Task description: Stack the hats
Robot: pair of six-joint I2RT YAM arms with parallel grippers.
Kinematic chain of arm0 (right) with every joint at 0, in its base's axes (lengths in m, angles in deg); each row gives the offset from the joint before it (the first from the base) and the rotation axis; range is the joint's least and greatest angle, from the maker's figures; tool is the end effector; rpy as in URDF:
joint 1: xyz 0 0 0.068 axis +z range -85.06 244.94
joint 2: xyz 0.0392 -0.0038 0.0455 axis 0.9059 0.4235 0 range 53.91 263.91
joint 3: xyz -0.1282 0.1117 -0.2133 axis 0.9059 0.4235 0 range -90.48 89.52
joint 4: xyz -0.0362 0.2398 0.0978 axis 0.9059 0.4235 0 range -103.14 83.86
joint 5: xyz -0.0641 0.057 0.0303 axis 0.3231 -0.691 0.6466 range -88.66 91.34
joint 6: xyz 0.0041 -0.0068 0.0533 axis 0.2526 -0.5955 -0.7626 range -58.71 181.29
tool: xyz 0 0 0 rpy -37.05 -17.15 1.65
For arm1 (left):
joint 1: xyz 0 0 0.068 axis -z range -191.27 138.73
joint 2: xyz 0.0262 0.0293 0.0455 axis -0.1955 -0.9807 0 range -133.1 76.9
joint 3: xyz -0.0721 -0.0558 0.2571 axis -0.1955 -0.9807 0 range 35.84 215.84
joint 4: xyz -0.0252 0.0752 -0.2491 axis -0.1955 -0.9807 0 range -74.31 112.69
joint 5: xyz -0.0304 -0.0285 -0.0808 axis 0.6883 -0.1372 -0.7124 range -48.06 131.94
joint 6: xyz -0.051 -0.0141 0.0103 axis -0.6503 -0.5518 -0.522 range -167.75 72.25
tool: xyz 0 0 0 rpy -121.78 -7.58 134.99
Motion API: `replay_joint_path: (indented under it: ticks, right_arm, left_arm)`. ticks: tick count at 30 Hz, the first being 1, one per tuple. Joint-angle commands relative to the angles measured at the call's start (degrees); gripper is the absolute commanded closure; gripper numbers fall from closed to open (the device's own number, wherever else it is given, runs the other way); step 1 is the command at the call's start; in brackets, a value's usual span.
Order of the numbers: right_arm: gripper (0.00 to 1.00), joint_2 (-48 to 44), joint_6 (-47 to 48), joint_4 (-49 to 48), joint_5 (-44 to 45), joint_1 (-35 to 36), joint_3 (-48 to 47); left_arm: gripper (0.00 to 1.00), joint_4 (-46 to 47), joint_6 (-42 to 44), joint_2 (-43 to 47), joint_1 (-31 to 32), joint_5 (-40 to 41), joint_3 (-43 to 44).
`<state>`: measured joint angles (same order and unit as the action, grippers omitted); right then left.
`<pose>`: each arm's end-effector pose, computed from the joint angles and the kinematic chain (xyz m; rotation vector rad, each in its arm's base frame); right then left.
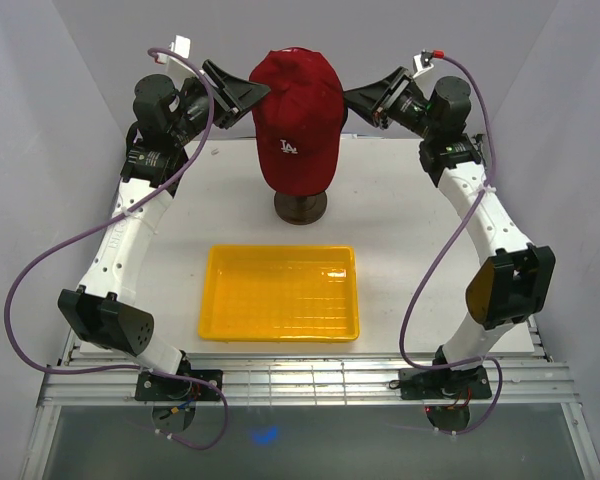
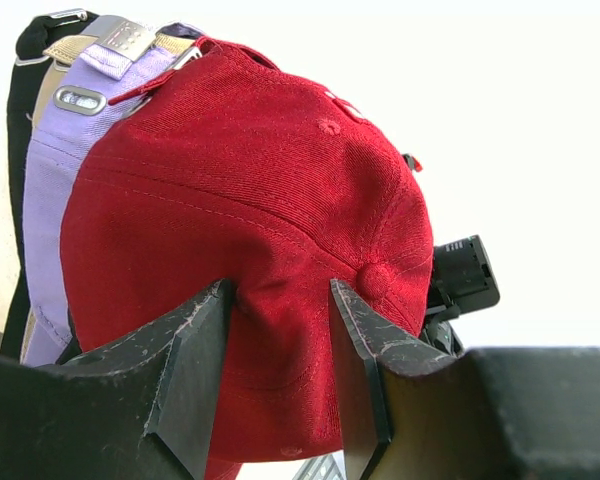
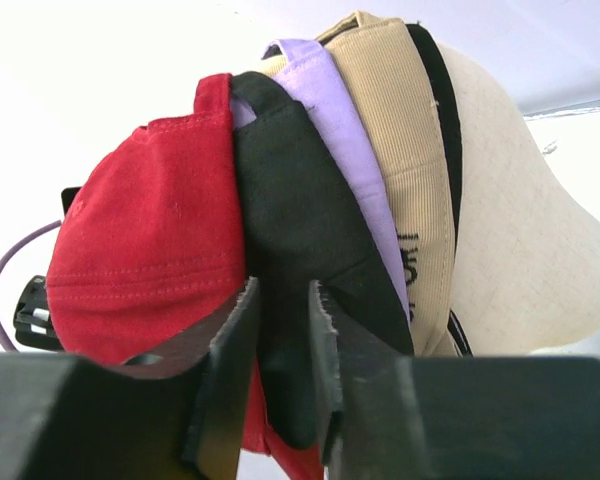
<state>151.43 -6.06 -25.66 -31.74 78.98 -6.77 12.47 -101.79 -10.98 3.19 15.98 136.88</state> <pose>0.3860 0.1164 0.4503 0.1886 1.5916 1.5375 0.3262 -0.1003 0.4969 -0.1793 1.6628 -1.2727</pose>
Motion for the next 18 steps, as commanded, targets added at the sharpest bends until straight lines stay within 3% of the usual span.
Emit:
replay_joint_path:
  ticks: [1, 4, 11, 18]
  right_arm:
    - [0.66, -4.43, 0.29, -2.51, 2.23, -0.42, 1.98]
    - [0.60, -5.76, -1.37, -5.32, 3.20, -0.77, 4.26]
    - [0.59, -4.18, -9.19, -17.00, 1.27, -0.86, 7.52]
    - [0.59, -1.01, -13.15, -22.64, -1.11, -0.86, 5.94]
  left_arm:
    - [0.46, 0.99, 0.43, 1.04, 0.40, -0.41, 2.50]
    - [0.46, 0.90, 0.43, 0.86, 0.40, -0.59, 2.85]
    - [0.46, 0.99, 0.34, 0.86, 0.40, -0.41, 2.94]
    - [0.46, 0.81, 0.25, 0.25, 0.40, -0.94, 3.47]
